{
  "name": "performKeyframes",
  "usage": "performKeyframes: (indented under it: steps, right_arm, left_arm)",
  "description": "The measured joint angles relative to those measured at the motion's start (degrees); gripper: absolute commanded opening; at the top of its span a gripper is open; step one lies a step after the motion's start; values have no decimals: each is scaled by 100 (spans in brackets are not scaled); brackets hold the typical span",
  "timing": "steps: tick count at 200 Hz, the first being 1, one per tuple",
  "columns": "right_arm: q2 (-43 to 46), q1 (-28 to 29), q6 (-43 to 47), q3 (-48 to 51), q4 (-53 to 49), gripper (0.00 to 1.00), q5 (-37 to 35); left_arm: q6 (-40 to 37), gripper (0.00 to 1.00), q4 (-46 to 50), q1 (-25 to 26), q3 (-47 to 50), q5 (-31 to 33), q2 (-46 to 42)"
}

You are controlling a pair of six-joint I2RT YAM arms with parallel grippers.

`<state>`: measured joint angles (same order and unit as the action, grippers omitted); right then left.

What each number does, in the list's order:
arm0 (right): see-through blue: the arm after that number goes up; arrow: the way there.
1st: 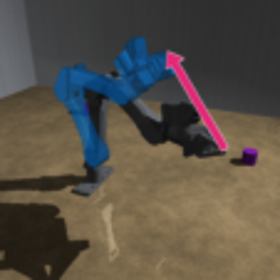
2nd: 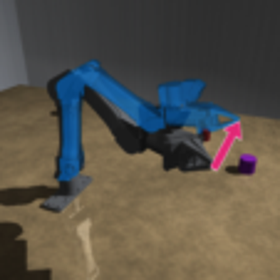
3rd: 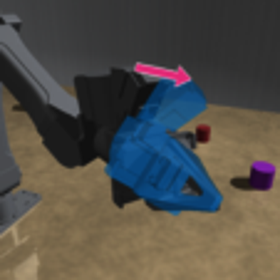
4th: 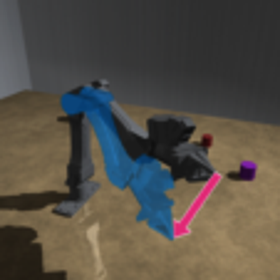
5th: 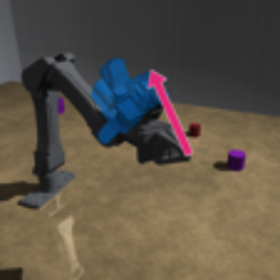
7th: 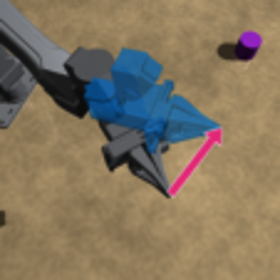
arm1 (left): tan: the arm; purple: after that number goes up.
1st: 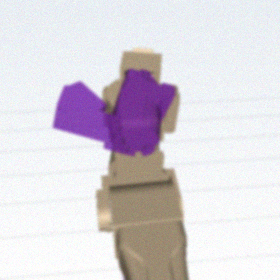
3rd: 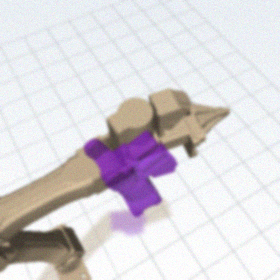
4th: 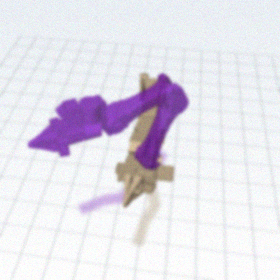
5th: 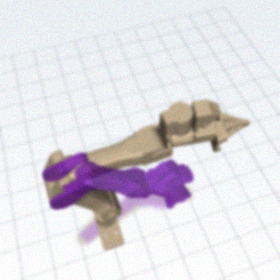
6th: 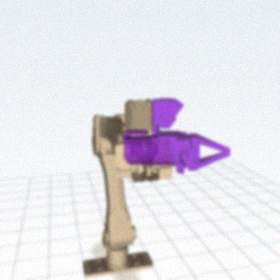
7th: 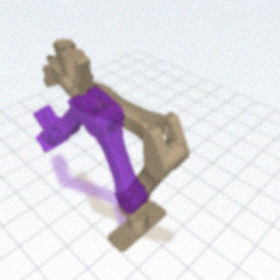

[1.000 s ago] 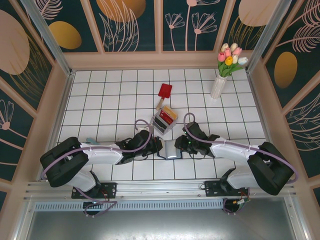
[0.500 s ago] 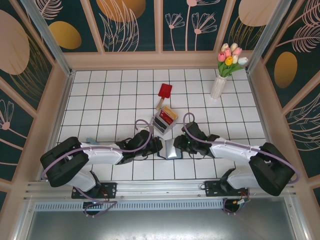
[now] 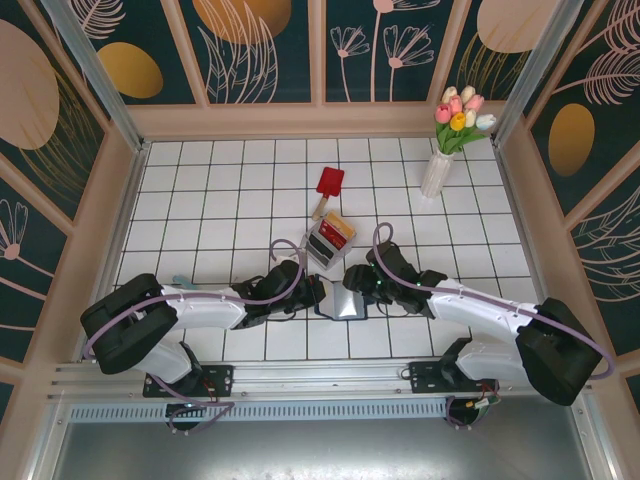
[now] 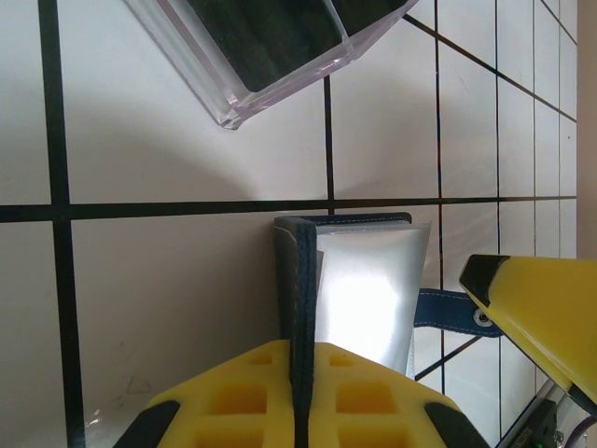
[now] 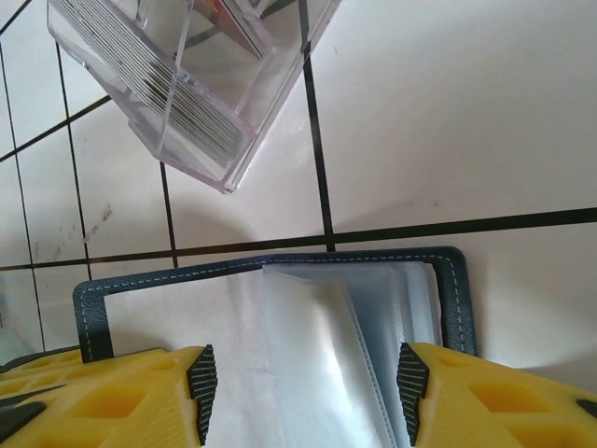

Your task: Put the credit cards into the card holder

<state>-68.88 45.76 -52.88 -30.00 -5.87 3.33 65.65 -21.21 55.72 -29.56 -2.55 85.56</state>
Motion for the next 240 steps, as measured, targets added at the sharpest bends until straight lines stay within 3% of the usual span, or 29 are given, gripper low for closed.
performKeyframes:
  steps: [56,111,179,240]
  right_arm:
    - [-706,0,2,0,57,57,166]
    - [-848,13,151,-7,297,47,420]
    - [-656,37,149,-7,612,55,1038]
    - [-728,55,149,-68,968,55,1443]
  left_arm:
    - [0,0,0,0,0,0,0]
    - [0,0,0,0,0,2,7]
    - [0,0,-9,0,101,4,87]
    - [0,0,-186,0,216,2,98]
